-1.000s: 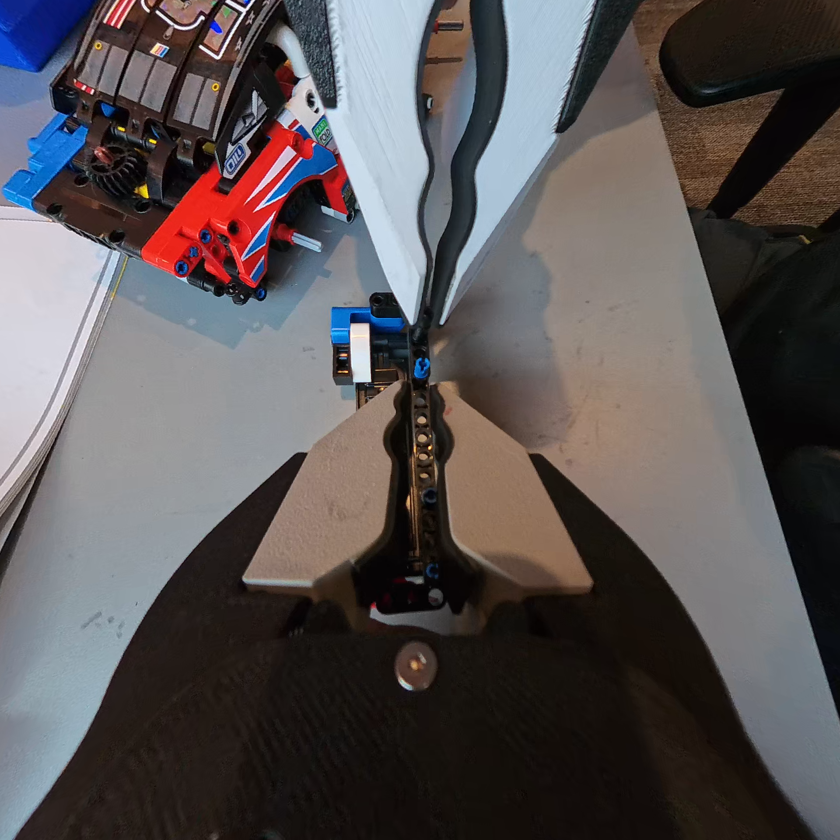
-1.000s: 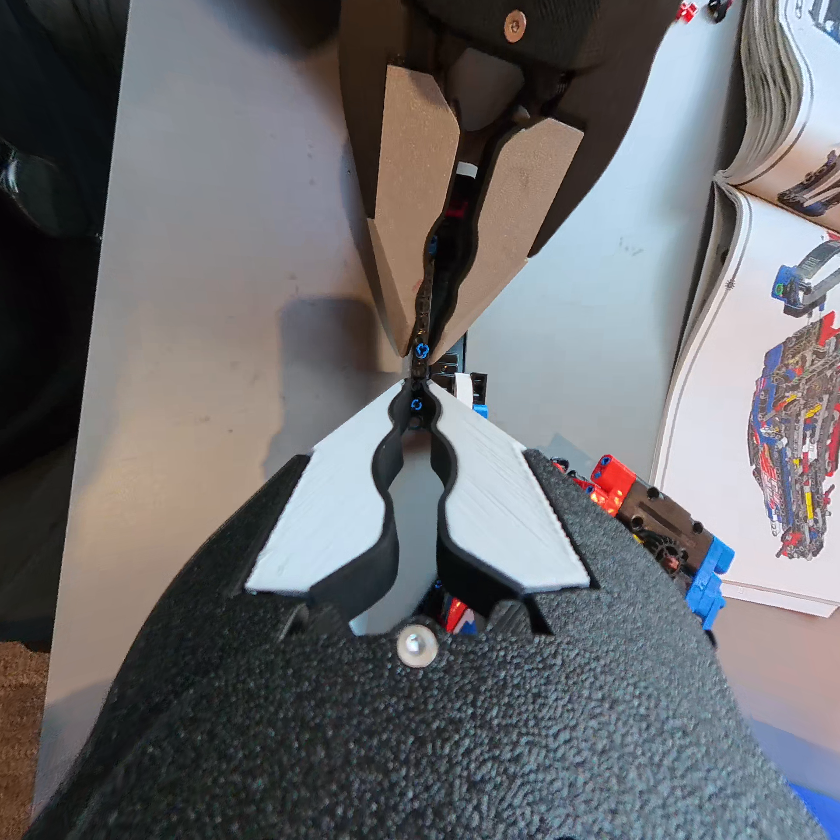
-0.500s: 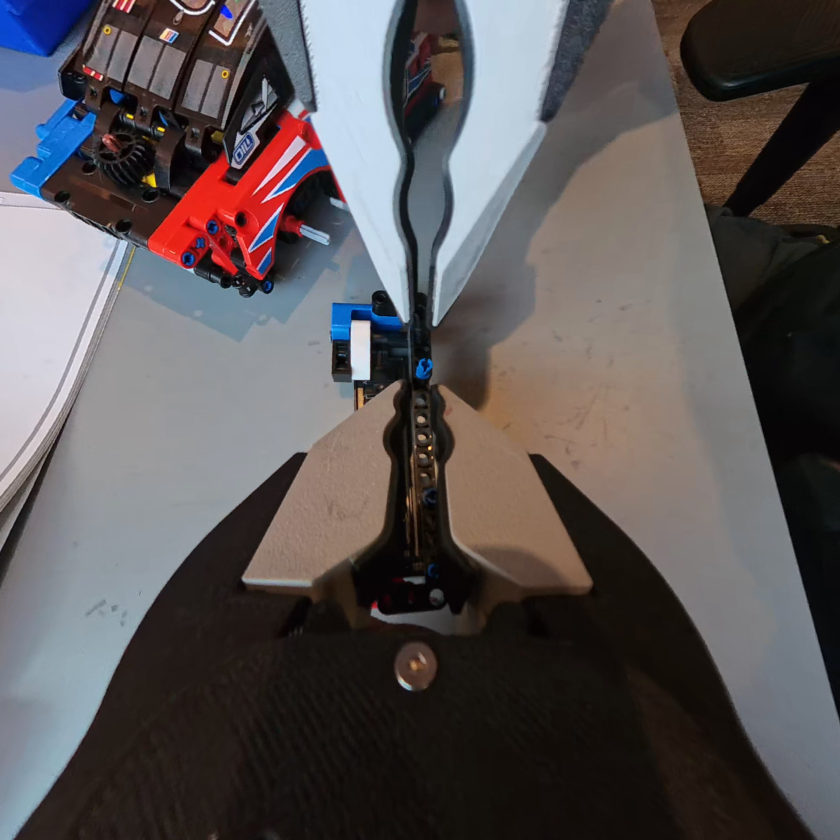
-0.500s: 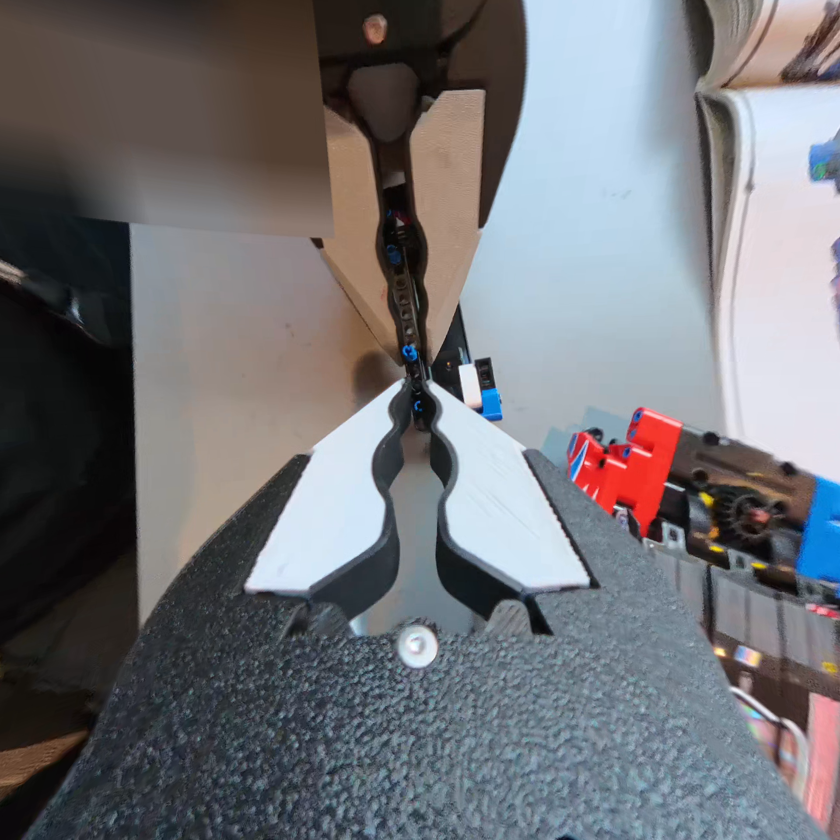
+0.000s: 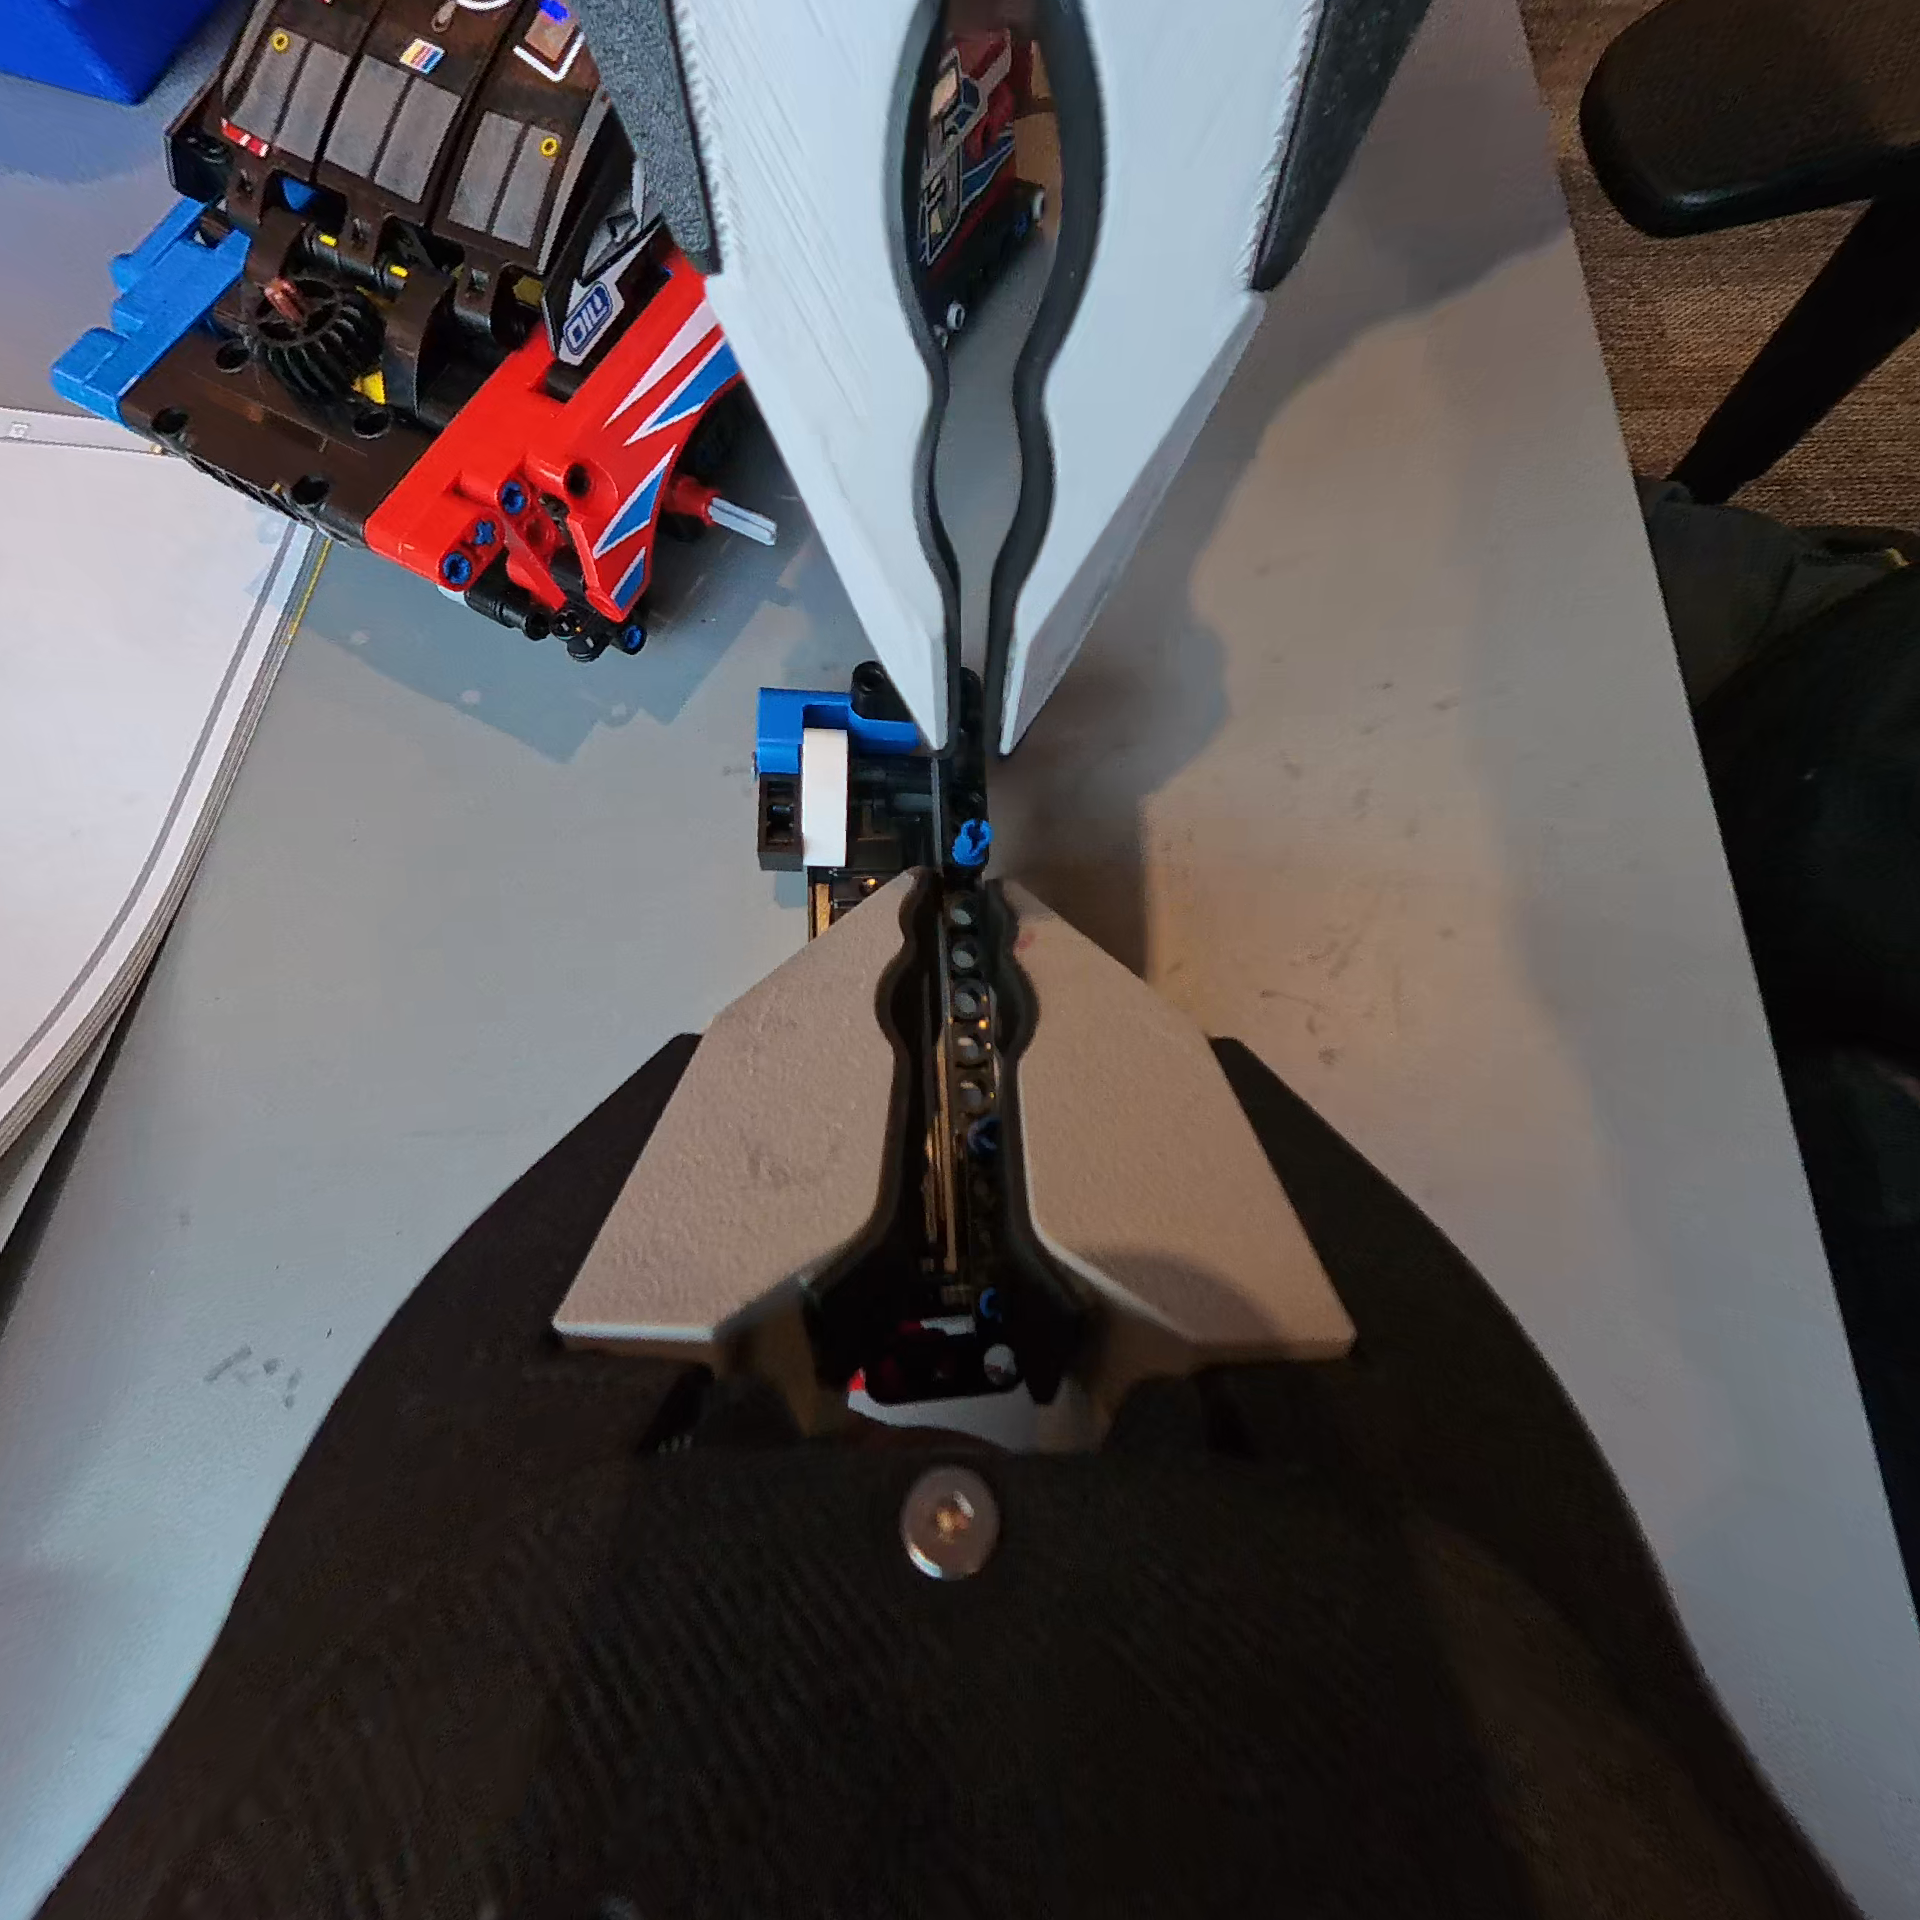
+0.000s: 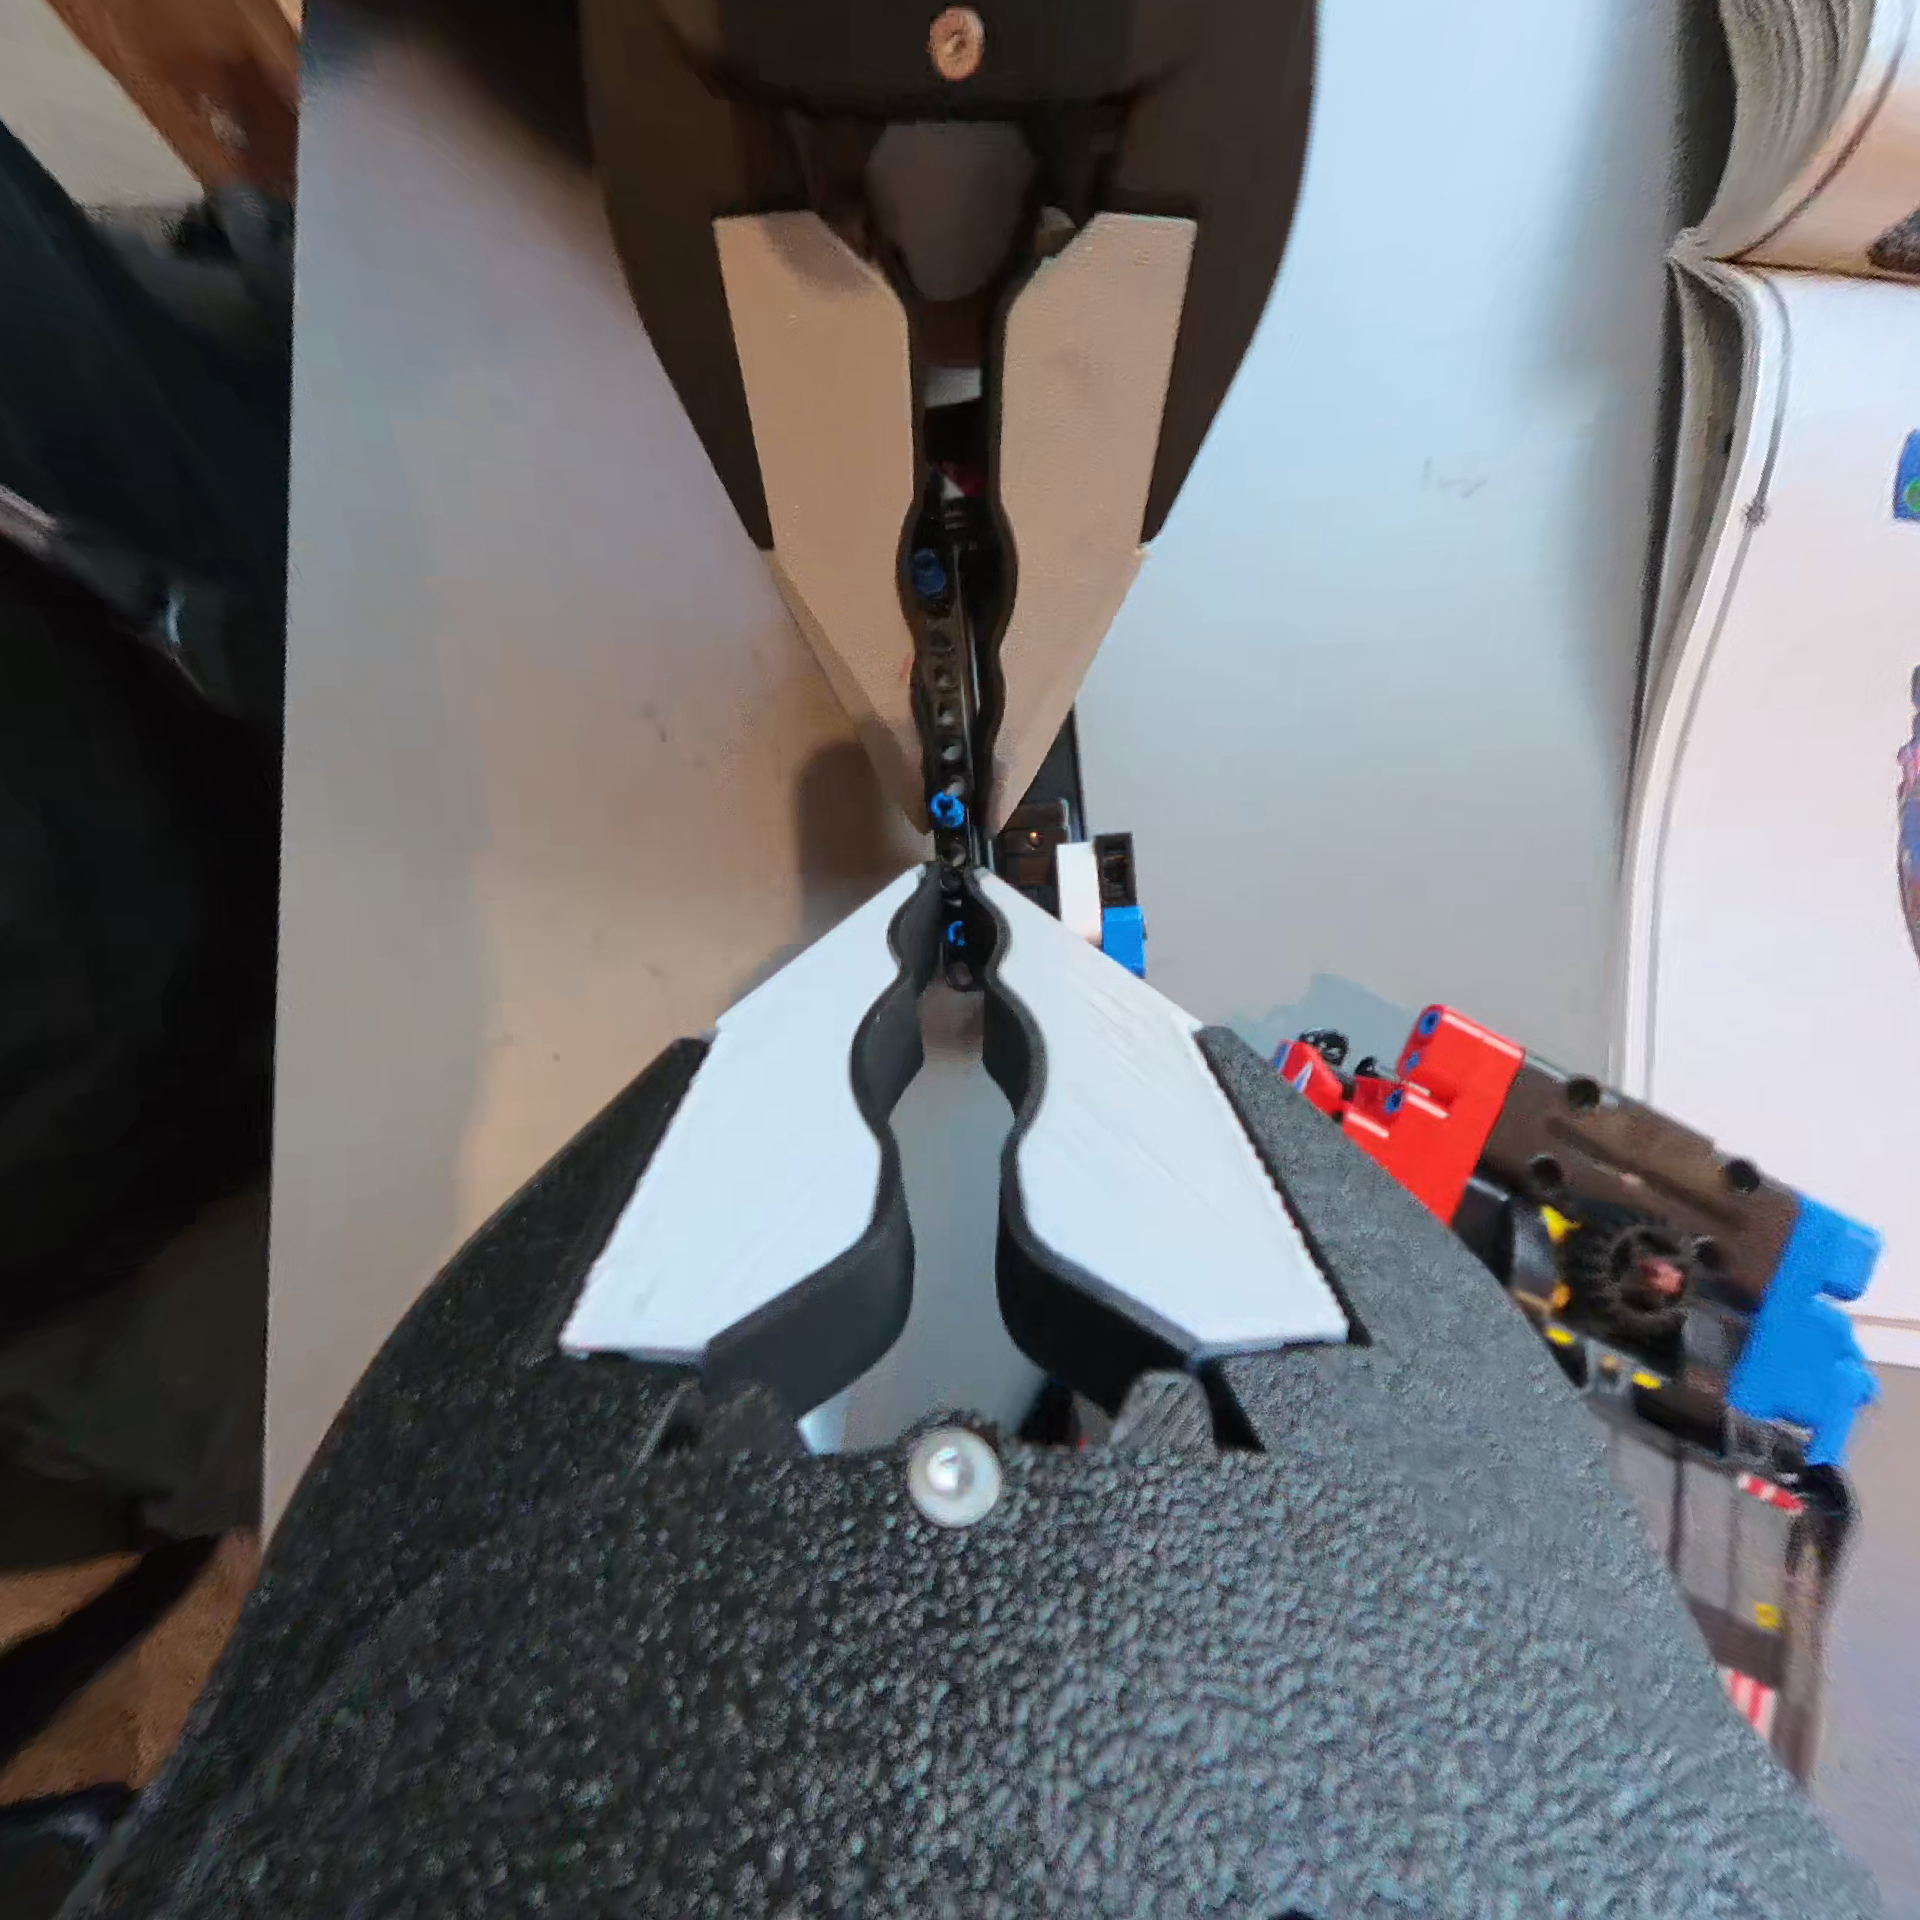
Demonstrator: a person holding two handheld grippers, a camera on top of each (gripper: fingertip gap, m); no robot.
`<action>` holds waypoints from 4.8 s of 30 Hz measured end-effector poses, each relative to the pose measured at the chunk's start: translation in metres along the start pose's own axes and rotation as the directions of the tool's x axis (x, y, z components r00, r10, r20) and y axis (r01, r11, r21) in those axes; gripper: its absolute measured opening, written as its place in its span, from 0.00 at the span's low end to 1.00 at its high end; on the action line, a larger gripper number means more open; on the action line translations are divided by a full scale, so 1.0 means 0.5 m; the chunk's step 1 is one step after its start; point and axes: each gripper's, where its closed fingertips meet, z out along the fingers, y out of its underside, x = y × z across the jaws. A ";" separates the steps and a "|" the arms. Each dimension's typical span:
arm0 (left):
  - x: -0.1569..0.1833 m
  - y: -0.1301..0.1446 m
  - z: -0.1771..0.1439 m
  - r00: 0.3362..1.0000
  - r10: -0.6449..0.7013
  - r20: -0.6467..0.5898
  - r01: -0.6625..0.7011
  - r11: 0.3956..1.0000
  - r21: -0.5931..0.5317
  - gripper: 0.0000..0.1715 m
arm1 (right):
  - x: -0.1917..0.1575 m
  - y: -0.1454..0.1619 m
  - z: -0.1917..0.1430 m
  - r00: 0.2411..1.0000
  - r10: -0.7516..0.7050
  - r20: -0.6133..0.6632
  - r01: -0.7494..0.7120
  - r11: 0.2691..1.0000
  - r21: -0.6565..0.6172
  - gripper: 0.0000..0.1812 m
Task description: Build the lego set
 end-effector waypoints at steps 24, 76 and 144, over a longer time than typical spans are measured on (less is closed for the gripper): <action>-0.003 0.001 -0.002 1.000 -0.003 0.005 0.003 1.000 0.002 0.03 | 0.002 0.008 -0.001 0.940 -0.339 0.029 0.338 0.918 -0.208 0.02; -0.076 0.084 -0.276 0.928 -0.241 0.286 0.238 0.970 0.045 0.16 | -0.018 0.066 -0.168 0.888 0.285 -0.360 -0.156 0.925 0.347 0.00; -0.003 0.127 -0.199 0.895 -0.188 0.404 0.145 0.980 0.136 0.01 | -0.034 0.005 -0.068 0.871 0.287 -0.399 -0.080 0.884 0.460 0.01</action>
